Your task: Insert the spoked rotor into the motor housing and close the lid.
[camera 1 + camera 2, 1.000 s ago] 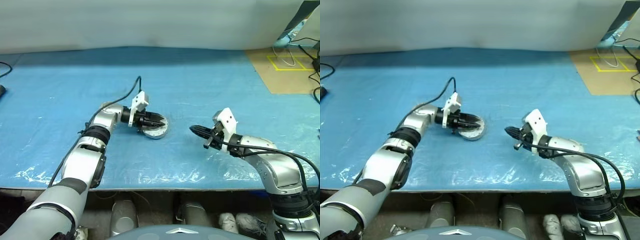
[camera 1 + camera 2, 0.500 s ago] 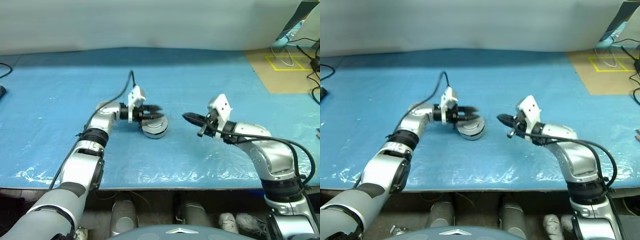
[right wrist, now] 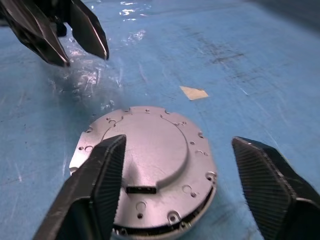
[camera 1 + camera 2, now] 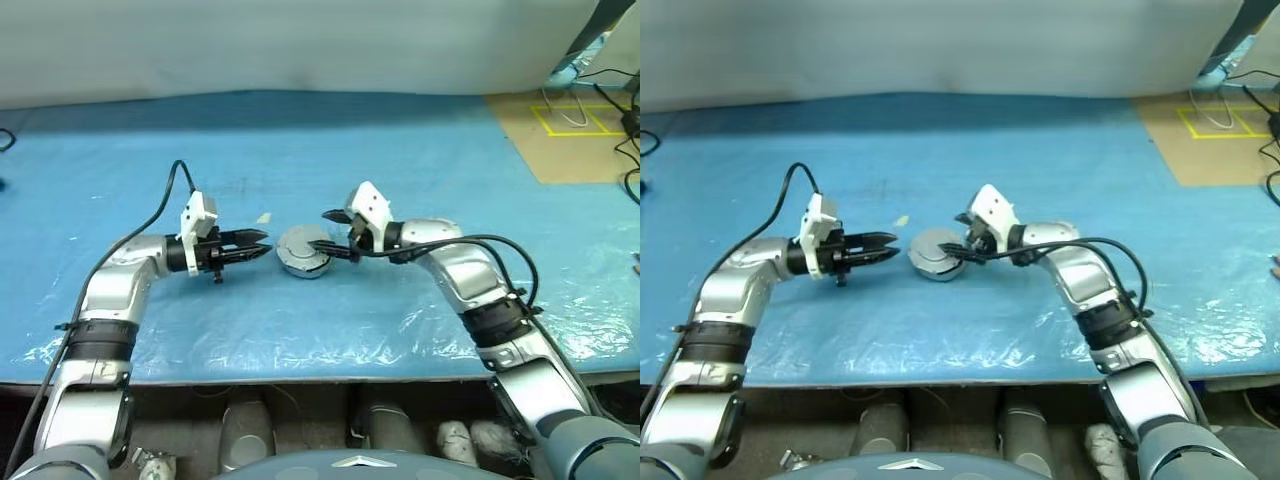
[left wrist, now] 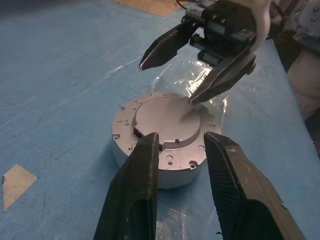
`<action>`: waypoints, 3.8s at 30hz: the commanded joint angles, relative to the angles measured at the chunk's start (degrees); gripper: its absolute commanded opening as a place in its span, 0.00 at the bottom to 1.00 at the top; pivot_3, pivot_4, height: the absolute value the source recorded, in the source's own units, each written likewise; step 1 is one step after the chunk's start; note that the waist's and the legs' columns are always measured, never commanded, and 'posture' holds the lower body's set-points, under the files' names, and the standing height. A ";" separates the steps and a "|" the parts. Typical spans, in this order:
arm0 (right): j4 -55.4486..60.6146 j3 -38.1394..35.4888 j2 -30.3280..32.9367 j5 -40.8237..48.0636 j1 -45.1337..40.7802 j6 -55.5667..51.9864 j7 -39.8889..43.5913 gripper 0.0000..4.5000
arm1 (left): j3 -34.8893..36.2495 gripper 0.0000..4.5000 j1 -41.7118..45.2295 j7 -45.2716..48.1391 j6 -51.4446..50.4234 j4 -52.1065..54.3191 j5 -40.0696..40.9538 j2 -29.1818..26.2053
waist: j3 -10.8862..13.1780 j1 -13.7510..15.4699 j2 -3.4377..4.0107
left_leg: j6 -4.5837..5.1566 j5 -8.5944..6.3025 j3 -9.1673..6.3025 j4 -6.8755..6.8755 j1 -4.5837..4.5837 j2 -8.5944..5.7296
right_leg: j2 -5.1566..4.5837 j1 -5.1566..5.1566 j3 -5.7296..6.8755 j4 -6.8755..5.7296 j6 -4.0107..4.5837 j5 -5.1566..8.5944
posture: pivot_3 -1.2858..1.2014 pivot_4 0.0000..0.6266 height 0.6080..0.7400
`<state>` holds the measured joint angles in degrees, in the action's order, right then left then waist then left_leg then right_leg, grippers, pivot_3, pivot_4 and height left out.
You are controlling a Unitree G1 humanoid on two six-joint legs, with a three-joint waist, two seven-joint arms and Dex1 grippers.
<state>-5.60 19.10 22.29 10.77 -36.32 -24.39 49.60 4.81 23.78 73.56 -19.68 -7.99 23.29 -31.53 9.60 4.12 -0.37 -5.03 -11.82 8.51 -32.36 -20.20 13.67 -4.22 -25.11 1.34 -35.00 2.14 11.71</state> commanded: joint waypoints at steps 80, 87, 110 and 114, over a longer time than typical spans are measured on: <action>-20.83 -3.21 -5.42 -8.17 -5.82 9.44 4.74 0.66 | -2.28 0.32 -4.76 -9.87 -0.33 9.63 4.82 -0.80 | 0.00 -0.59 0.01 | 0.03 0.00 0.08 -0.58 0.19 0.03 | 0.01 0.07 -0.23 -0.67 0.12 0.06 | 0.52 0.24 1.00; -27.86 -3.51 -6.78 -9.87 -7.08 10.66 1.86 0.66 | -2.42 0.32 -4.32 -9.74 -0.01 9.12 4.74 -0.73 | 0.00 -1.06 0.01 | 0.04 0.00 0.09 -0.65 0.26 0.03 | 0.00 0.18 -0.25 -0.71 0.18 0.02 | 0.52 0.24 1.00; -34.79 -1.87 -10.26 -12.41 -4.91 2.91 -4.99 0.66 | -2.49 0.32 -4.30 -9.95 1.13 8.02 4.42 -0.31 | -0.16 -1.68 0.14 | 0.09 -0.04 0.08 -0.42 1.14 -0.02 | -0.04 0.95 -0.27 -0.65 -0.15 0.22 | 0.52 0.24 1.00; -35.97 -1.30 -10.72 -13.81 -3.95 1.10 -8.51 0.66 | -2.42 0.32 -4.24 -9.93 1.44 7.53 4.20 -0.38 | -0.50 -1.69 0.26 | 0.11 -0.05 0.08 -0.36 1.15 -0.02 | -0.04 0.95 -0.26 -0.64 -0.17 0.23 | 0.52 0.24 1.00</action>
<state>-34.17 14.73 10.74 2.66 -44.23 -17.30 45.66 1.99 18.86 63.49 -19.65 -1.29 27.54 -31.73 9.10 2.42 -0.10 -4.90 -11.89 8.60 -32.71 -19.01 13.65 -4.26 -24.15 1.07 -35.65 1.97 11.95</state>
